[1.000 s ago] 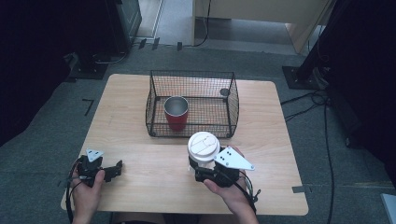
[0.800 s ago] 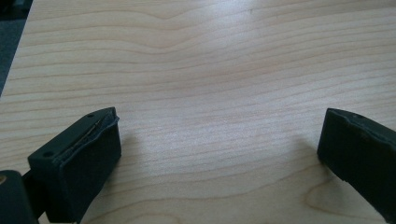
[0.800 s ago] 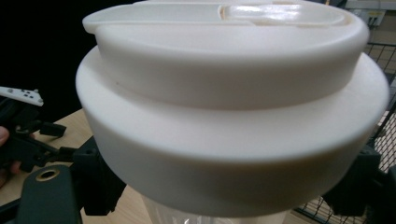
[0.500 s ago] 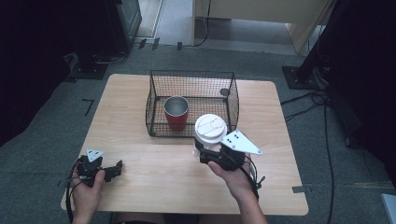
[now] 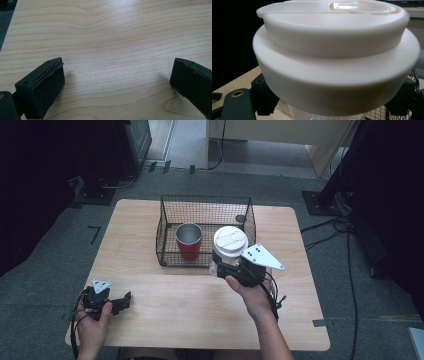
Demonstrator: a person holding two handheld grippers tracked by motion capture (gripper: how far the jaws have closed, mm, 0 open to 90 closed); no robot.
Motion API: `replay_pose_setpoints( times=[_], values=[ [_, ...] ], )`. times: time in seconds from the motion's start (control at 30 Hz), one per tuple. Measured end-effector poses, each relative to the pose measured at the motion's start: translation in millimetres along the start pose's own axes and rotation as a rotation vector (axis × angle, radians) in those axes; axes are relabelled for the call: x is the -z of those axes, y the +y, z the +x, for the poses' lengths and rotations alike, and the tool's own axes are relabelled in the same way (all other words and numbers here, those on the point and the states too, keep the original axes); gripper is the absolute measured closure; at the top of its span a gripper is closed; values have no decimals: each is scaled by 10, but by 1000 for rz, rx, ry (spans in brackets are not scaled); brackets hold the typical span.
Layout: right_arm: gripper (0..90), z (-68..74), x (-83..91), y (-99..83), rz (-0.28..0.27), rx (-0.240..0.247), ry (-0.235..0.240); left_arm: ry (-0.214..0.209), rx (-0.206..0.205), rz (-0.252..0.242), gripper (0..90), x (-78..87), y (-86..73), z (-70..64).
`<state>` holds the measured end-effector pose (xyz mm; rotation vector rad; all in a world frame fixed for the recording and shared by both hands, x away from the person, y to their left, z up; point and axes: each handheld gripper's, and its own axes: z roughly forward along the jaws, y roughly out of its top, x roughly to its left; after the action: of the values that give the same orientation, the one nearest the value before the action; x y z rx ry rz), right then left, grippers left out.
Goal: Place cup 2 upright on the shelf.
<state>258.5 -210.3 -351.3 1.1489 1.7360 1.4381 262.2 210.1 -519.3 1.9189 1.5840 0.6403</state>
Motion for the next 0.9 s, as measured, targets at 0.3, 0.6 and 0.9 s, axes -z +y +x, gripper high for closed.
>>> replay_pose_setpoints(
  times=[0.3,0.6,0.9],
  values=[
    [167,-110,-131,85,-27,-38,-46,0,0,0,0,0,0,0],
    [167,-220,-253,173,-42,-37,-91,0,-1,0,0,0,0,1],
    [166,-335,-477,171,-42,-56,-140,0,-1,0,0,0,0,0]
  ],
)
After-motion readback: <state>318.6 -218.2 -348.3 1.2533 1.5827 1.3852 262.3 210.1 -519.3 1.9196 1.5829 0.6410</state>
